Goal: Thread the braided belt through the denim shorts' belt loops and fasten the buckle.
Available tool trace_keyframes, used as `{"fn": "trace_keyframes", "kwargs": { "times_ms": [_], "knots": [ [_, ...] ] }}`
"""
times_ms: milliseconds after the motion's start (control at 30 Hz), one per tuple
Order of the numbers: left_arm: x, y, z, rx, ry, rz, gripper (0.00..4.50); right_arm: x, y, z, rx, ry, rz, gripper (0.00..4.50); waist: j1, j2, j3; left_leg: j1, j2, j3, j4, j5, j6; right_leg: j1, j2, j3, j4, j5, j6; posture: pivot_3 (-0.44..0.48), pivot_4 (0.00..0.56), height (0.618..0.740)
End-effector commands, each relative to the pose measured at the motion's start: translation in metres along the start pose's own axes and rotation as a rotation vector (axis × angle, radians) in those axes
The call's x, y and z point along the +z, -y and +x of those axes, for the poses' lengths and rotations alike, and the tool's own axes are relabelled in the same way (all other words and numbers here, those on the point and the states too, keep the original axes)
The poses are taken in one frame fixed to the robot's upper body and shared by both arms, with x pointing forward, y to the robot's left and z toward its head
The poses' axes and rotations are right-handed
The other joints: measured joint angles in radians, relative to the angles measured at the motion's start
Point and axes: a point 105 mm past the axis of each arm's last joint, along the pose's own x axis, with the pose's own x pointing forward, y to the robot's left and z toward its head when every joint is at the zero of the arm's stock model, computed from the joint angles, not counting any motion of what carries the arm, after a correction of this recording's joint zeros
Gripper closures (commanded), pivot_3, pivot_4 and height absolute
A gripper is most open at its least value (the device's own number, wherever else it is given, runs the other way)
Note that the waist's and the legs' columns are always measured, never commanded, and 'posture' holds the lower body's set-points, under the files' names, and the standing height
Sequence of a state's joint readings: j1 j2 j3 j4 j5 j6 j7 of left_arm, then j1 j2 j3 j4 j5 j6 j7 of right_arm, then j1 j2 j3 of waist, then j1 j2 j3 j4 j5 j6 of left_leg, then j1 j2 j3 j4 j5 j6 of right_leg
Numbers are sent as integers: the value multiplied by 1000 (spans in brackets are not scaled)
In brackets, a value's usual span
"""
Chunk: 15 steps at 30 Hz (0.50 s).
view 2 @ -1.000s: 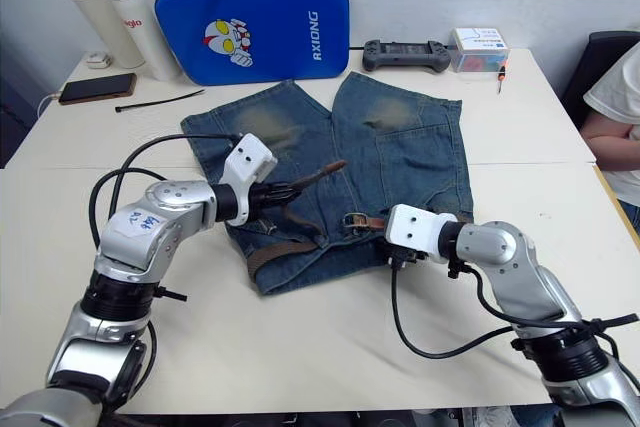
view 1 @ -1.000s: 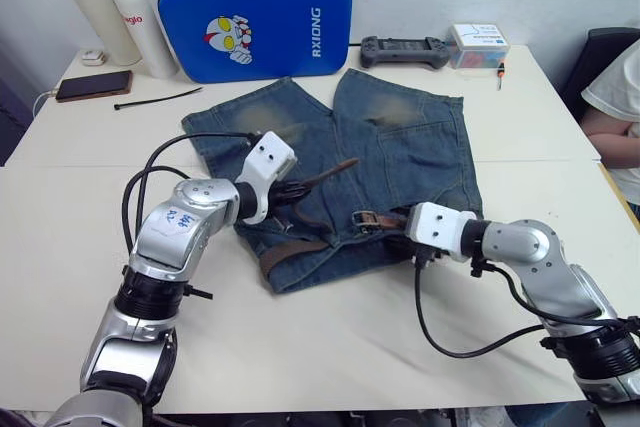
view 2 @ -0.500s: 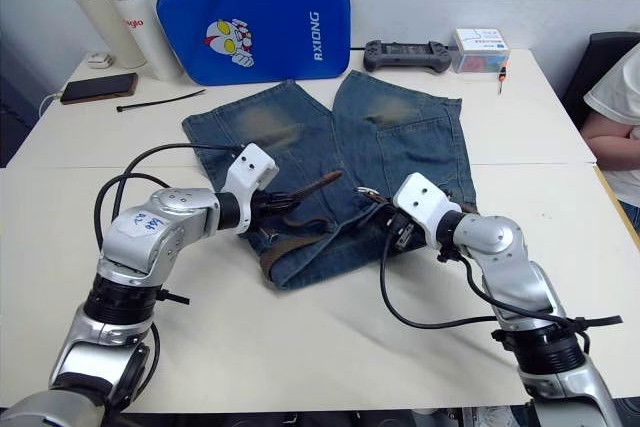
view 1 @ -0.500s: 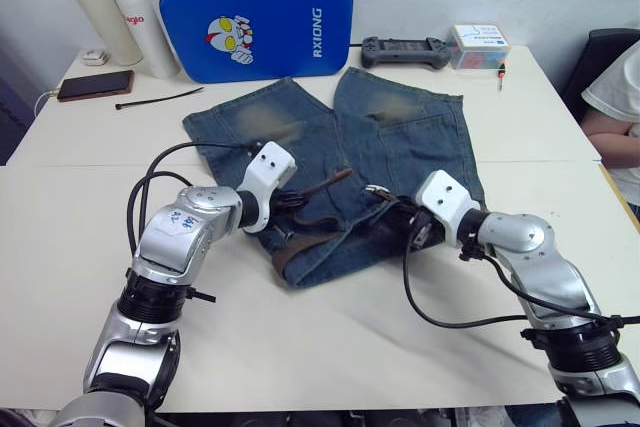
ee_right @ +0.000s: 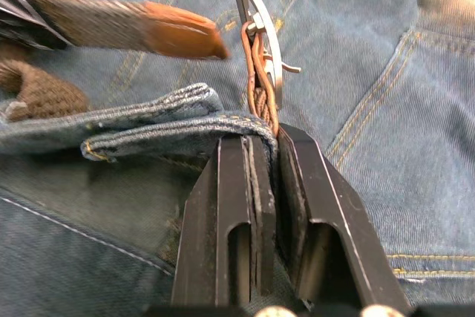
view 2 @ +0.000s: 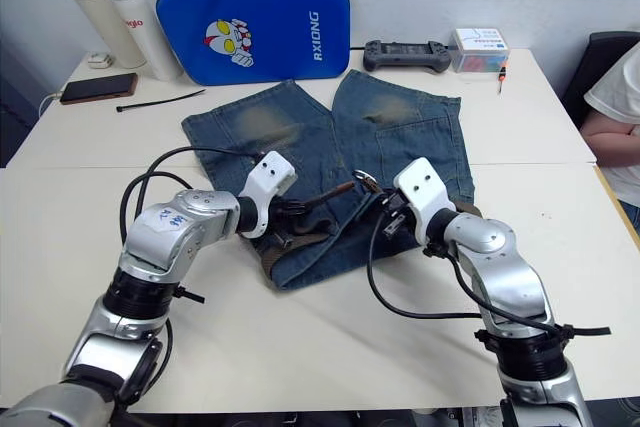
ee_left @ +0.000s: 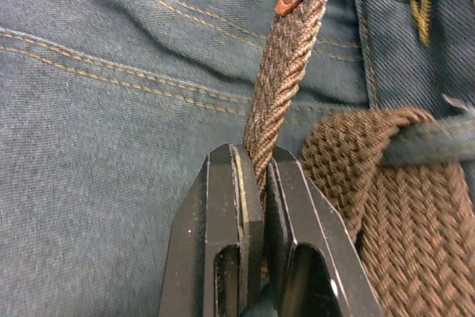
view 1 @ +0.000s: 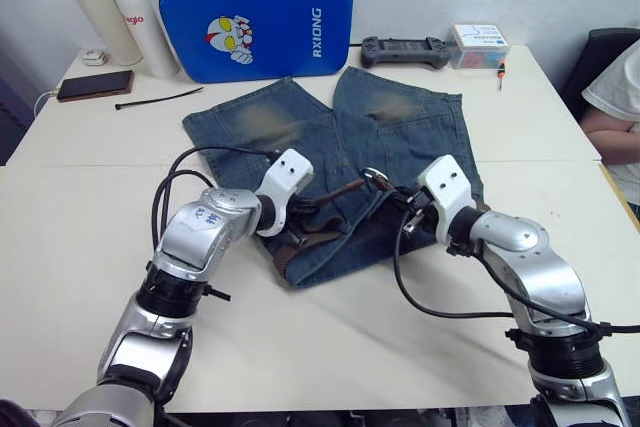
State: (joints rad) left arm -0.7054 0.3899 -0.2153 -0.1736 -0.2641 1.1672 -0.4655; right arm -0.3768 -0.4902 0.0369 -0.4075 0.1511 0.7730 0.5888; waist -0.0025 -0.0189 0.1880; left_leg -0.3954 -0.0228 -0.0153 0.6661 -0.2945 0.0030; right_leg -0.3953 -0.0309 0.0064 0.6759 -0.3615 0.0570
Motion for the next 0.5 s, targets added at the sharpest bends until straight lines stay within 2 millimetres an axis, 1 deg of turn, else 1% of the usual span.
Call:
{"fn": "trace_keyframes", "kwargs": {
  "times_ms": [33,133,200,267,500],
  "knots": [
    [17,-1,1,28,54,42,4500,19,-10,-3,25,68,-25,4460,0,0,0,0,0,0,0,0,0,0,0,0,0,0,0,0,150,740],
    [24,-2,3,49,82,67,4500,17,-13,-3,31,63,-22,4460,1,0,0,0,0,0,0,0,0,0,0,0,0,0,0,0,150,740],
    [29,0,4,42,108,49,4500,16,-14,-3,30,57,-23,4460,1,0,0,0,0,0,0,0,0,0,0,0,0,0,0,0,150,740],
    [33,6,5,18,122,50,4500,14,-16,-3,33,49,-27,4460,1,0,0,0,0,0,0,0,0,0,0,0,0,0,0,0,150,740],
    [34,25,13,-49,120,79,4500,11,-20,0,44,39,-30,4460,1,0,0,0,0,0,0,0,0,0,0,0,0,0,0,0,150,740]
  ]
}}
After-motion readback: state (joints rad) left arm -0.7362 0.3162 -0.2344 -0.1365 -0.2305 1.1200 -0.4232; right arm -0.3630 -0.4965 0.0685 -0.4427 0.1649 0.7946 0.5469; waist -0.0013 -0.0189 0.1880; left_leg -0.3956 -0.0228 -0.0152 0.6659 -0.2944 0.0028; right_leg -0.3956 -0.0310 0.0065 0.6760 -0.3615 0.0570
